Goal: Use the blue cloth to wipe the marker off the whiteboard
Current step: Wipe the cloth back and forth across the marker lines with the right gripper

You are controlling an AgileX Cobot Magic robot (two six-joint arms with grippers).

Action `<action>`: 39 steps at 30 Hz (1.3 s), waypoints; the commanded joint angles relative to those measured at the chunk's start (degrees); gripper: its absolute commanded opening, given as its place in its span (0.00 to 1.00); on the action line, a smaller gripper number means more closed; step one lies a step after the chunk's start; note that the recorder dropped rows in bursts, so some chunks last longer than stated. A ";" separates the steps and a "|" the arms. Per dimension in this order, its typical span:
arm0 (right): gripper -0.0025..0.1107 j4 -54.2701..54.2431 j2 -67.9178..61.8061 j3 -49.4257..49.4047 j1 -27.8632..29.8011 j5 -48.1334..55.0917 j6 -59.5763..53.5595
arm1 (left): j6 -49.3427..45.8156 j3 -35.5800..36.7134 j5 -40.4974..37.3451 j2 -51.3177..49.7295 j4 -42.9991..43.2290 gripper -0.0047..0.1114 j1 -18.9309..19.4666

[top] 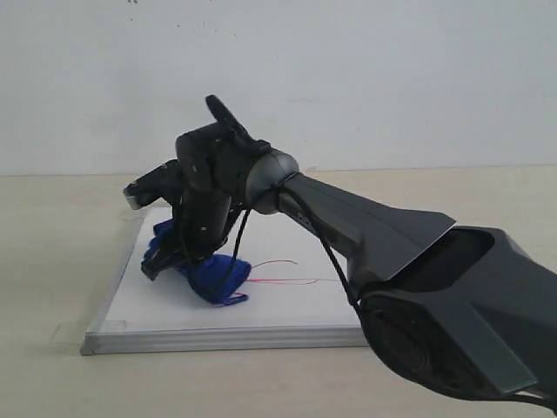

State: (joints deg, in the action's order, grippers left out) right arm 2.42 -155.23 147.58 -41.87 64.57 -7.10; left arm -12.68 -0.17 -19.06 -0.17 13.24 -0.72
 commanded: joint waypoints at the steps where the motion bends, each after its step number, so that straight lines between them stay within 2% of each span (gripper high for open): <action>1: 0.02 22.15 -1.46 -1.05 3.05 5.39 11.33 | -0.30 0.17 0.15 0.17 -0.09 0.07 0.14; 6: 0.02 16.22 -1.36 -1.05 3.53 5.39 9.26 | -0.30 0.17 0.15 0.17 -0.09 0.07 0.14; 8: 0.02 7.42 -1.36 -1.05 3.41 5.39 2.64 | -0.30 0.17 0.15 0.17 -0.09 0.07 0.14; 13: 0.02 -26.97 -1.36 -1.05 3.20 5.39 -20.13 | -0.30 0.17 0.15 0.17 -0.09 0.07 0.14; 16: 0.02 -38.62 -1.36 -1.05 2.80 5.39 -27.28 | -0.30 0.17 0.15 0.17 -0.09 0.07 0.14; 18: 0.02 -40.23 -1.36 -1.05 2.44 5.39 -28.15 | -0.30 0.17 0.15 0.17 -0.09 0.07 0.14; 20: 0.02 -38.26 -1.36 -1.05 2.45 5.39 -28.15 | -0.30 0.17 0.15 0.17 -0.09 0.07 0.14; 23: 0.02 -25.94 -1.36 -1.05 2.45 5.39 -20.60 | -0.30 0.17 0.15 0.17 -0.09 0.07 0.14; 30: 0.02 20.99 -1.36 -1.05 2.45 5.39 16.52 | -0.30 0.17 0.15 0.17 -0.09 0.07 0.14; 31: 0.02 21.60 -1.36 -1.05 2.45 5.39 16.97 | -0.30 0.17 0.15 0.17 -0.09 0.07 0.14; 33: 0.02 16.75 -1.36 -1.05 2.45 5.39 15.04 | -0.30 0.17 0.15 0.17 -0.09 0.07 0.14; 35: 0.02 1.71 -1.36 -1.05 2.45 4.52 1.96 | -0.30 0.17 0.15 0.17 -0.09 0.07 0.14; 36: 0.02 -10.36 -1.36 -1.05 2.45 3.67 -9.18 | -0.30 0.17 0.15 0.17 -0.09 0.07 0.14; 39: 0.02 -37.47 -1.36 -1.05 2.45 5.39 -31.36 | -0.30 0.17 0.15 0.17 -0.09 0.07 0.14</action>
State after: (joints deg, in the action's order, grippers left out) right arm -15.31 -154.99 147.36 -37.74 66.97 -25.79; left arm -12.68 -0.17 -19.06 -0.17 13.24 -0.72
